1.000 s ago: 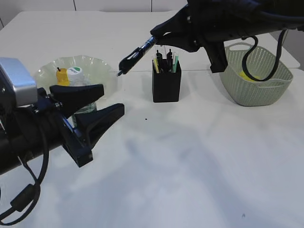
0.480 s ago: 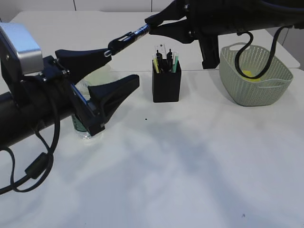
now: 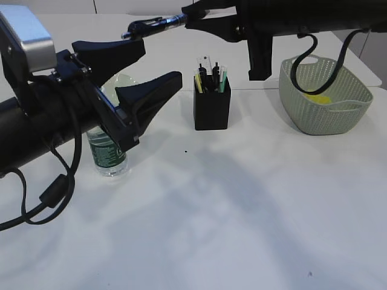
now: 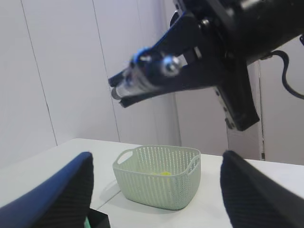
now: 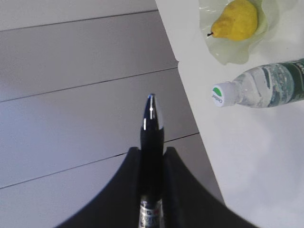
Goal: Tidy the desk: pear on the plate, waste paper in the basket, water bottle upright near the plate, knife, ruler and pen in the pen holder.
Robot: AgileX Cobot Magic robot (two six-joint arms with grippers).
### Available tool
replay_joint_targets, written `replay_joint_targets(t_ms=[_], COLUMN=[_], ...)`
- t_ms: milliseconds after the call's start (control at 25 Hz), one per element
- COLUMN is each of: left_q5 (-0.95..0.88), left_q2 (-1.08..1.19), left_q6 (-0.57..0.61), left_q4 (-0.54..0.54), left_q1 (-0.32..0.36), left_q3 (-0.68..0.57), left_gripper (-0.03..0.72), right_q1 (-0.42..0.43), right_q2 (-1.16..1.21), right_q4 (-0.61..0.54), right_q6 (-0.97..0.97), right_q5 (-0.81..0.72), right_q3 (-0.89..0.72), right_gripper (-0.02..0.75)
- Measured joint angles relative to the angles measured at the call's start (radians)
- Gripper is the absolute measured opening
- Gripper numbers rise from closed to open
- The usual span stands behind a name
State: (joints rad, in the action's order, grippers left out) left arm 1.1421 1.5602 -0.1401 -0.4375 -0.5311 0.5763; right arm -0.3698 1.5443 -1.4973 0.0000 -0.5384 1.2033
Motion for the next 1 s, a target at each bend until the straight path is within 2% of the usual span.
replay_joint_targets(t_ms=[160, 360, 560, 1000], left_q5=[0.0, 0.0, 0.004, 0.004], left_q2=[-0.011, -0.04, -0.04, -0.04], left_q6=[0.0, 0.0, 0.0, 0.0], left_q4=[0.007, 0.056, 0.058, 0.08], left_q1=[0.0, 0.0, 0.0, 0.0], left_q3=[0.0, 0.03, 0.077, 0.085], left_gripper=[0.593, 0.593, 0.584, 0.439], right_q1=[0.0, 0.0, 0.0, 0.0], right_q2=[0.0, 0.0, 0.0, 0.0], right_q4=[-0.083, -0.098, -0.098, -0.1], right_q6=[0.0, 0.0, 0.0, -0.011], right_q5=[0.004, 0.004, 0.005, 0.007], right_q3=[0.0, 0.0, 0.0, 0.0], right_gripper=[0.062, 0.062, 0.062, 0.062])
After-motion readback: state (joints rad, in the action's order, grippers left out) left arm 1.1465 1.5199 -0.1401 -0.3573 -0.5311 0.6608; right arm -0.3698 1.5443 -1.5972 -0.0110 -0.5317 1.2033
